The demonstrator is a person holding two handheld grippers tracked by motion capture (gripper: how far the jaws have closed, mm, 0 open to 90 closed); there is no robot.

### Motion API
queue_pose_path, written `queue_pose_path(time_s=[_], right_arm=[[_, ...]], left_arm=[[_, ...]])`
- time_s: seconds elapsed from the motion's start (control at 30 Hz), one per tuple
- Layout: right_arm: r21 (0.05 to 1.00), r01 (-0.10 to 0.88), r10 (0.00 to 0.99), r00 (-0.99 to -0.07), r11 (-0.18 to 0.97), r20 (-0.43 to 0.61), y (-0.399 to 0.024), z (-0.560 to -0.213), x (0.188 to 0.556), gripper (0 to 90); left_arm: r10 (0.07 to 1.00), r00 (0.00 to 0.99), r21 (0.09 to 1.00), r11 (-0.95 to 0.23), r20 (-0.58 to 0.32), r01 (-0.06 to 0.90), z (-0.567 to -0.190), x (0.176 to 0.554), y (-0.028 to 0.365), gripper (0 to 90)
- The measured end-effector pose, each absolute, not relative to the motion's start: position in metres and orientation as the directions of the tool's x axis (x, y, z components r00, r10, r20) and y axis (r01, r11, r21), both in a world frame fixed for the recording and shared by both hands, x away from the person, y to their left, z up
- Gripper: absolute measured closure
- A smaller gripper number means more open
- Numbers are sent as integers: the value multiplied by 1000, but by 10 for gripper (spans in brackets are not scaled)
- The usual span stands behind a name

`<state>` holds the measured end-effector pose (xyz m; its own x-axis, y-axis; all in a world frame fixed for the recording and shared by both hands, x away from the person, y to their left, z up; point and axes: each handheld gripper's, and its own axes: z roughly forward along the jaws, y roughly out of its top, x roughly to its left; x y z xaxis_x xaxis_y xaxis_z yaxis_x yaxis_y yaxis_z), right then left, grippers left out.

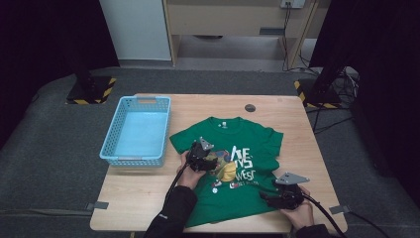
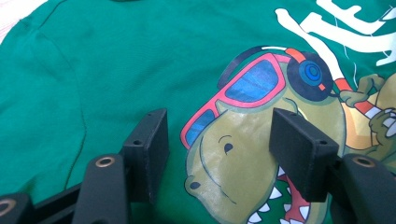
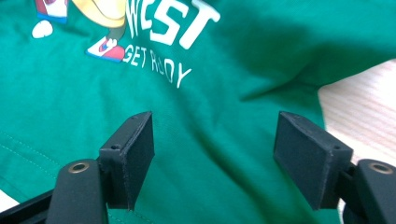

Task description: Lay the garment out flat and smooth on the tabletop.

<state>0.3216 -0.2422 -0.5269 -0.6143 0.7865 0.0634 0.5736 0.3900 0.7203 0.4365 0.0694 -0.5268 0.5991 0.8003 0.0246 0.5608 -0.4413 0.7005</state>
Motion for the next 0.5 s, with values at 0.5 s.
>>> queue_pose_path(time_s=[0.5], right_arm=[[682, 597, 809, -588, 422, 15, -237, -529, 299, 170]], left_arm=[[814, 581, 710, -409, 0, 573, -530, 453, 73, 352]])
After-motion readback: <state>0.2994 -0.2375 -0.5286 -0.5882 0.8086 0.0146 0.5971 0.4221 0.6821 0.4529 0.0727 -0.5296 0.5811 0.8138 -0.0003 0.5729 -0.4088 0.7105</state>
